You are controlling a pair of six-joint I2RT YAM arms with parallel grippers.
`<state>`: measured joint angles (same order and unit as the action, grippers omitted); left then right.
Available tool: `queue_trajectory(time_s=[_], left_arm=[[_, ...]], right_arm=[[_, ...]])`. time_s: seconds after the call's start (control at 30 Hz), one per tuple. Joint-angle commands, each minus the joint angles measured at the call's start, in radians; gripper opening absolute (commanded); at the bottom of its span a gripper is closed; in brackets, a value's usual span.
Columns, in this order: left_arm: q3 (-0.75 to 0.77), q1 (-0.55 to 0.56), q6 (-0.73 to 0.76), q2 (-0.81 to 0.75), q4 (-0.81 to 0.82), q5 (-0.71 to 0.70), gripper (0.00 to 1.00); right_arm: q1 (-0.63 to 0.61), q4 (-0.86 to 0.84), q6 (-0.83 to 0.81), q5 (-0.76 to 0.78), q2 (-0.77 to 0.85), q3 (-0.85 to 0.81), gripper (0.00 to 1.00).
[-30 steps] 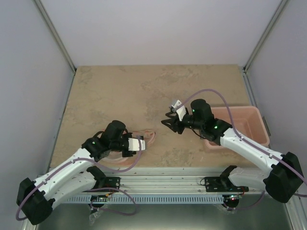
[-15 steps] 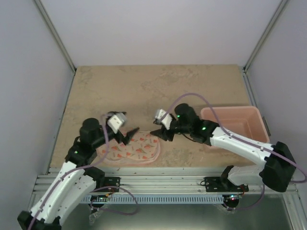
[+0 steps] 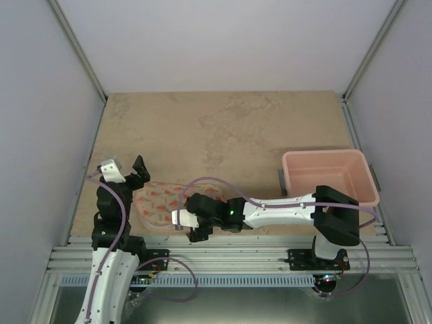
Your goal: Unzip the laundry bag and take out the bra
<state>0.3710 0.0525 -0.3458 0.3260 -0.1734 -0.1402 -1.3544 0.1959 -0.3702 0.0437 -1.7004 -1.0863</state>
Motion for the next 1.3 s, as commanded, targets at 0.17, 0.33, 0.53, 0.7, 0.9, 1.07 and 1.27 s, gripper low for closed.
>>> queue_trajectory(time_s=[0.17,0.33,0.53,0.7,0.9,1.07,1.27], left_arm=[[-0.040,-0.034,-0.009,-0.034,0.066,0.019,0.99],[-0.043,-0.034,-0.010,-0.035,0.069,0.029,0.99],[-0.047,-0.034,-0.014,-0.036,0.079,0.047,0.99],[-0.047,-0.034,-0.015,-0.037,0.079,0.048,0.99],[-0.047,-0.034,-0.012,-0.039,0.079,0.049,0.99],[-0.047,-0.034,-0.013,-0.040,0.080,0.055,0.99],[-0.044,-0.037,-0.011,-0.041,0.075,0.049,0.99]], right_arm=[[-0.014,0.020,-0.030,0.146,-0.095,-0.060,0.77],[-0.014,0.049,-0.024,0.176,-0.141,-0.091,0.57],[-0.014,0.065,-0.001,0.220,-0.103,-0.114,0.39],[-0.006,0.055,0.015,0.329,-0.059,-0.118,0.38],[0.053,0.061,0.023,0.308,-0.054,-0.157,0.42],[0.133,0.044,0.023,0.262,-0.087,-0.186,0.43],[0.241,0.007,0.019,0.194,-0.162,-0.272,0.47]])
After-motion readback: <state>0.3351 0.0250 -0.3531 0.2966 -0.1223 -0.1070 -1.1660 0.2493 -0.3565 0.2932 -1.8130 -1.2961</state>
